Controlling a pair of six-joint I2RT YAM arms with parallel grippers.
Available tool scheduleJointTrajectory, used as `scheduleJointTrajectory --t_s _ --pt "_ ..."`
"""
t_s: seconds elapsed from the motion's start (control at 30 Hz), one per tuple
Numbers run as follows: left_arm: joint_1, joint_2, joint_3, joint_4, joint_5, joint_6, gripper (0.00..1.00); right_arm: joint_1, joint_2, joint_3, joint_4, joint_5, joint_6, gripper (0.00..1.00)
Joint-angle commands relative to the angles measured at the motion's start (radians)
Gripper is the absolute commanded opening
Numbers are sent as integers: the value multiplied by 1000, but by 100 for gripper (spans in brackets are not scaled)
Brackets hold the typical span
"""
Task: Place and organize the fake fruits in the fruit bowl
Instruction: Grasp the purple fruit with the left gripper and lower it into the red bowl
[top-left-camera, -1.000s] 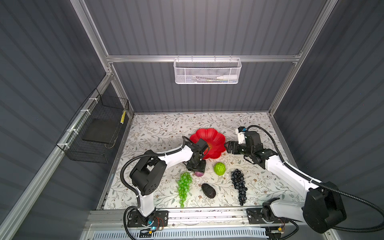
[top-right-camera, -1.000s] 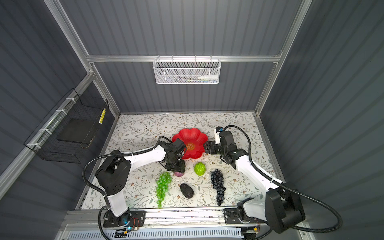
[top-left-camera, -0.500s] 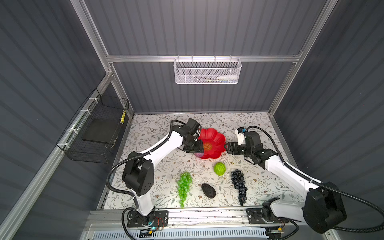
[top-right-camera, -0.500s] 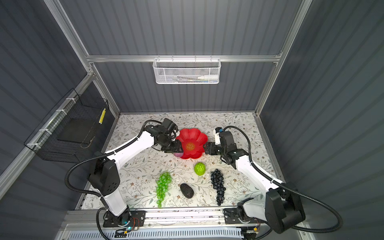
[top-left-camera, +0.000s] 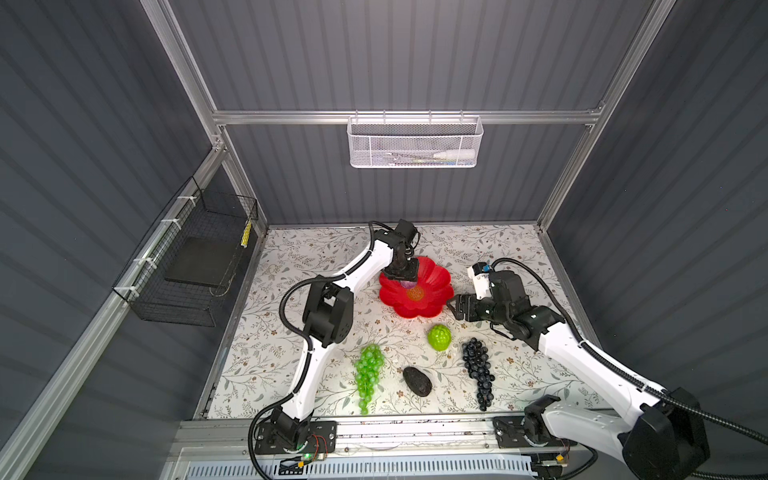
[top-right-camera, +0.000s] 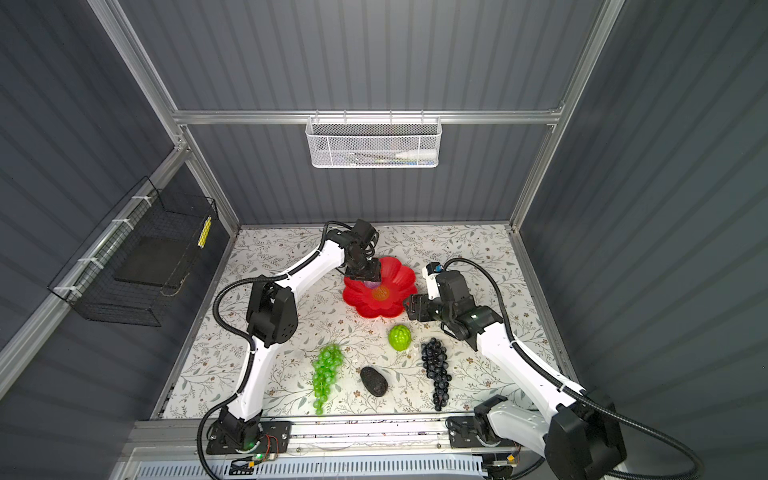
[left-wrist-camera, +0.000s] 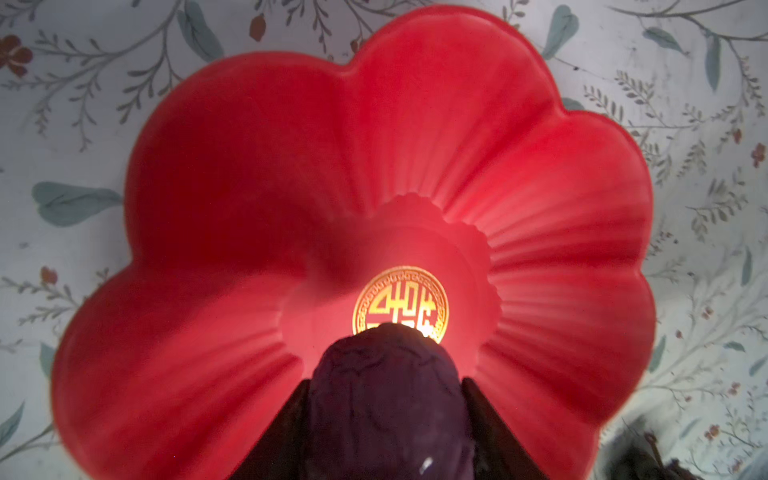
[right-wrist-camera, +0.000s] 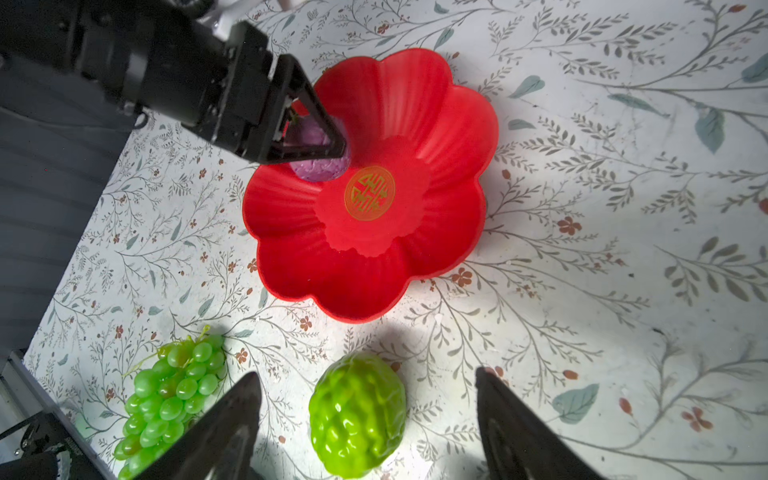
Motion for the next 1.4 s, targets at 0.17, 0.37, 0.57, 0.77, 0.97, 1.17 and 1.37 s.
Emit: scheduleJointTrajectory --t_s 0.17,0.37,0.57,0.77,0.97,1.17,1.37 --pt "2 87 62 55 -42 -25 53 91 -2 -29 -62 44 30 81" --pt "2 108 60 86 -46 -27 57 144 39 -23 -73 80 27 82" --pt "2 114 47 119 -41 -30 68 189 100 2 -71 106 19 83" --pt "2 95 42 147 -37 -30 80 218 149 17 -71 140 -1 84" --pt "2 28 29 152 -56 -18 92 226 181 29 -65 183 -18 85" --pt "2 -113 -64 174 -108 2 94 227 233 50 -57 177 -31 86" --pt "2 -307 -267 215 -158 -4 94 231 298 67 -41 166 -38 85"
